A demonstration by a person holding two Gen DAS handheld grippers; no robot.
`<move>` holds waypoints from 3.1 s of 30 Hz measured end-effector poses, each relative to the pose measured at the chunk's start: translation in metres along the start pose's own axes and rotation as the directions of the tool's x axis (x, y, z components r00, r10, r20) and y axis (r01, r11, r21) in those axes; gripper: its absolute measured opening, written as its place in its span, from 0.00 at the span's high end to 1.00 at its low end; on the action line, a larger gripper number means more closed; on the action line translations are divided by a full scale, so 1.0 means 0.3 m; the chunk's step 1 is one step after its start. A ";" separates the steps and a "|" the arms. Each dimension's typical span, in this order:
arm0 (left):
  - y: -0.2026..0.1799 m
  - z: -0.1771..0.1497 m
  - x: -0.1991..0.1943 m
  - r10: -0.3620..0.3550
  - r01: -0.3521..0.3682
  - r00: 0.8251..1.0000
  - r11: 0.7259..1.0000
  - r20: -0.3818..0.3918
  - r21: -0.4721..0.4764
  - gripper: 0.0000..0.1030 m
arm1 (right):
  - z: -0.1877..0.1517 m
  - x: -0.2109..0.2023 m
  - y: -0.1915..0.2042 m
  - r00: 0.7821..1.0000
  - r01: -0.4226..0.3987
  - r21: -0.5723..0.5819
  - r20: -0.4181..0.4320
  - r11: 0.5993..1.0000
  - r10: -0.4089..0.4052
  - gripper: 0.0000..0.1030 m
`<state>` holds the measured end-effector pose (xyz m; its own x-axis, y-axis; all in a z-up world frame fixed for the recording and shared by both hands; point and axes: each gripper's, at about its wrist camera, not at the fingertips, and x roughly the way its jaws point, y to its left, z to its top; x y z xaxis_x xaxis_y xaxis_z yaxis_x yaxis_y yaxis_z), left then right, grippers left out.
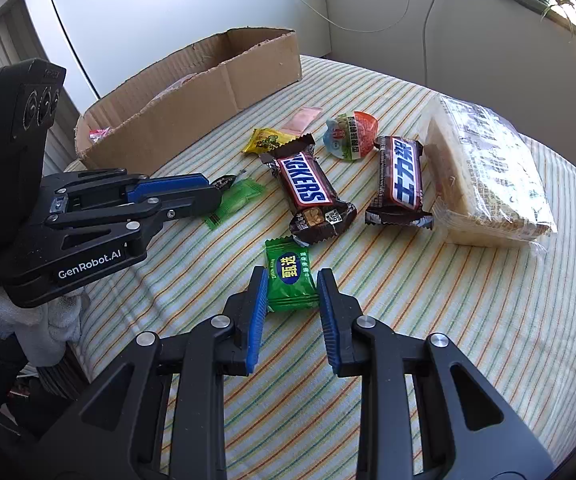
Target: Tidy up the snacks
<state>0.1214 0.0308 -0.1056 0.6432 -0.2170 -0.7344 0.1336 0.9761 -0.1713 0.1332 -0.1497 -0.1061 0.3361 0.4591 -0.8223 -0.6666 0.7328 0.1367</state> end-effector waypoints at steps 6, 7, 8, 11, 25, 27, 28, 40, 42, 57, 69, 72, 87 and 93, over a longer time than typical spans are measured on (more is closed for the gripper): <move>0.006 0.012 0.020 -0.014 0.014 0.999 1.000 -0.028 -0.023 0.58 | -0.004 -0.008 0.013 1.000 0.009 -0.014 0.005 1.000 -0.009 0.74; 0.007 0.015 0.027 -0.023 0.023 0.999 0.999 -0.033 -0.025 0.58 | -0.003 -0.008 0.011 1.000 0.010 -0.013 0.005 1.000 -0.010 0.74; 0.009 0.017 0.033 -0.031 0.030 0.999 0.999 -0.036 -0.029 0.58 | -0.003 -0.007 0.009 1.000 0.011 -0.012 0.005 1.000 -0.011 0.74; 0.014 0.021 0.038 -0.046 0.045 0.998 0.998 -0.033 -0.041 0.80 | -0.003 0.001 0.004 1.000 0.008 -0.004 0.004 1.000 -0.008 0.74; 0.019 0.003 -0.029 -0.036 0.037 0.999 0.998 0.025 -0.043 0.96 | -0.018 -0.039 0.002 0.999 0.015 0.016 0.035 1.000 -0.016 0.74; 0.021 0.001 -0.046 -0.039 0.041 0.999 0.998 0.036 -0.045 0.97 | -0.018 -0.046 0.007 0.999 0.015 0.016 0.040 1.000 -0.016 0.74; 0.021 0.003 -0.055 -0.042 0.044 0.998 0.998 0.045 -0.047 0.97 | -0.019 -0.051 0.008 0.999 0.015 0.016 0.043 1.000 -0.016 0.74; 0.022 0.034 0.004 -0.003 0.004 1.000 0.999 0.020 -0.037 0.79 | -0.008 -0.077 0.025 0.998 0.014 0.005 0.069 1.000 -0.015 0.74; 0.024 0.051 0.019 0.020 -0.020 1.000 0.998 0.004 -0.060 0.62 | -0.015 -0.074 0.025 0.998 0.015 0.003 0.065 1.000 -0.015 0.74; -0.012 0.108 0.127 0.087 -0.088 0.995 0.996 -0.044 -0.018 0.75 | -0.027 -0.061 -0.014 0.997 -0.012 0.019 0.070 1.000 0.010 0.74; -0.018 0.098 0.024 0.052 -0.051 0.998 0.999 0.032 -0.010 0.76 | -0.017 -0.114 -0.013 0.995 -0.014 0.019 0.103 1.000 0.012 0.74; -0.011 0.101 -0.018 0.048 -0.047 0.997 0.999 0.066 -0.017 0.76 | 0.000 -0.136 0.000 0.993 -0.007 0.008 0.119 1.000 0.006 0.74; 0.157 0.104 -0.236 0.124 -0.110 0.976 0.990 0.179 -0.088 0.76 | 0.192 -0.156 0.100 0.981 0.016 -0.065 0.193 0.998 -0.004 0.75; 0.234 0.091 -0.274 0.176 -0.155 0.966 0.980 0.189 -0.122 0.76 | 0.326 -0.121 0.150 0.976 0.018 -0.102 0.220 0.995 0.005 0.75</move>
<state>0.0985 0.1175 -0.0391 0.7875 -0.0351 -0.6154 -0.0608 0.9891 -0.1343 0.1561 -0.0840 -0.0161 0.4707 0.5620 -0.6801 -0.7251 0.6856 0.0647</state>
